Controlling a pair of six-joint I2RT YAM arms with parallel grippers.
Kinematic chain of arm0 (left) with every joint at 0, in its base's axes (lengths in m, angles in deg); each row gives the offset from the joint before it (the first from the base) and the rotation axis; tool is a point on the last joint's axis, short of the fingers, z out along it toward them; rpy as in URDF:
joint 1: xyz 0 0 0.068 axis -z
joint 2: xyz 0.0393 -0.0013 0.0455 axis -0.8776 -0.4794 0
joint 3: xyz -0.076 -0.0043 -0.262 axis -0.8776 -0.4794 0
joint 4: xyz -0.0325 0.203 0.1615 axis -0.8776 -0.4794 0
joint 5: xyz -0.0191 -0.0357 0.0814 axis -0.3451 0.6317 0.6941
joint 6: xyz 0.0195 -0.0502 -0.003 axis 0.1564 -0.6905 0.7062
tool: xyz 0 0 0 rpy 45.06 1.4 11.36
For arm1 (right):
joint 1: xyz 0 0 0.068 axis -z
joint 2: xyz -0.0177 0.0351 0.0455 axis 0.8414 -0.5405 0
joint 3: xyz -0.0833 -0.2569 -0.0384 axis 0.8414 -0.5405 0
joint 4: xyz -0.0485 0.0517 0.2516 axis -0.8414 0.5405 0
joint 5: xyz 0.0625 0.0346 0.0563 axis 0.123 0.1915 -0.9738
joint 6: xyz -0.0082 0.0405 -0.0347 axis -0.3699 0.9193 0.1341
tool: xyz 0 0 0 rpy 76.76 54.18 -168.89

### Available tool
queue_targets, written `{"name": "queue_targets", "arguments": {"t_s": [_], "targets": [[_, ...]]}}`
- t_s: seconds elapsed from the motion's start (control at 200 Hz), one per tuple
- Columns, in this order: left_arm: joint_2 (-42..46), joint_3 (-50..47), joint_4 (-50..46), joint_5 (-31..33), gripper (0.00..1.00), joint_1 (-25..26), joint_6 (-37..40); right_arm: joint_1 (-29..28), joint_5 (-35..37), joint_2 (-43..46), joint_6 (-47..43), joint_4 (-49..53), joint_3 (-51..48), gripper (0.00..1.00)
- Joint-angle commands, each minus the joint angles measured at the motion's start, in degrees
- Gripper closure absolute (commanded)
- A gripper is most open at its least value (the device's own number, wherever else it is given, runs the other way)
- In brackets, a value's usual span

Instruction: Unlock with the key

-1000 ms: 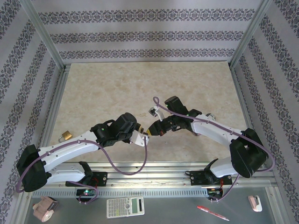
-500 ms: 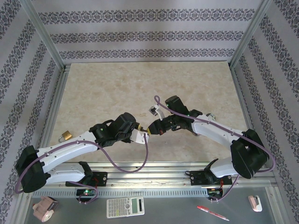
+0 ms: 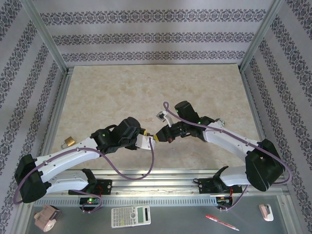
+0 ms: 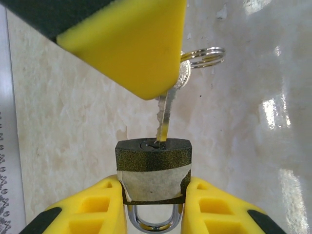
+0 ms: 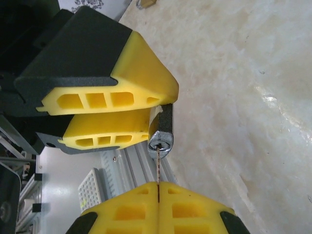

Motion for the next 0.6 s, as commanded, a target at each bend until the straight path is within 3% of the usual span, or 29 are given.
{"name": "queue_targets", "arguments": {"t_s": [0.0, 0.31, 0.6], "targets": [[0.22, 3.74, 5.0, -8.68, 0.97, 1.95, -1.42, -1.13, 0.03, 0.82, -6.42, 1.1, 1.89, 1.0], [-0.97, 3.8, 5.7, -9.55, 0.97, 1.97, -0.4, -1.75, 0.19, -0.52, -6.5, 2.0, 2.7, 1.0], [0.97, -1.49, 15.78, -5.78, 0.98, 3.17, 2.74, -0.6, -2.37, -3.88, 4.17, -4.97, 3.34, 1.0]]}}
